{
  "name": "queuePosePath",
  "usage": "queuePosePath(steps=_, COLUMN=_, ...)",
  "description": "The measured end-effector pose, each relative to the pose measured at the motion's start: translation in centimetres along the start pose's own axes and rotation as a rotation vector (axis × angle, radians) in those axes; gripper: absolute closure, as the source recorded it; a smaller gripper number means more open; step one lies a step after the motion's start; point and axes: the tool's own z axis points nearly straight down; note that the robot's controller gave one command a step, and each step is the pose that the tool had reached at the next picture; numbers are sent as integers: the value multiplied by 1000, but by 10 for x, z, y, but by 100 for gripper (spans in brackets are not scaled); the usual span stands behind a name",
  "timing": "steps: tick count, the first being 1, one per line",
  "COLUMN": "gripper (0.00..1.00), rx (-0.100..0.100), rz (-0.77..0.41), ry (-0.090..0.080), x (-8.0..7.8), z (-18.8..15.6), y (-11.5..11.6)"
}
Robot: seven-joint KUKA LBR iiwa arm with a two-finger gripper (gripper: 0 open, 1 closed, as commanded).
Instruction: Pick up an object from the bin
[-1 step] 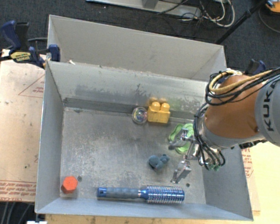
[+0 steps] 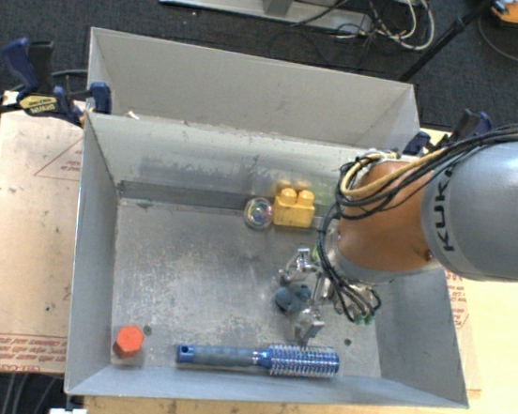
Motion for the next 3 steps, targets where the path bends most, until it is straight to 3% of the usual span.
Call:
queuePosePath(steps=1, gripper=100, rx=-1, rz=-1, ry=1, x=0, z=-1, y=1)
queuePosePath(steps=2, gripper=100, rx=5, rz=52, ry=-1, x=-11, z=-2, y=35)
queuePosePath(steps=3, gripper=100, rx=-2, rz=-105, ry=-1, x=-1, z=-154, y=48)
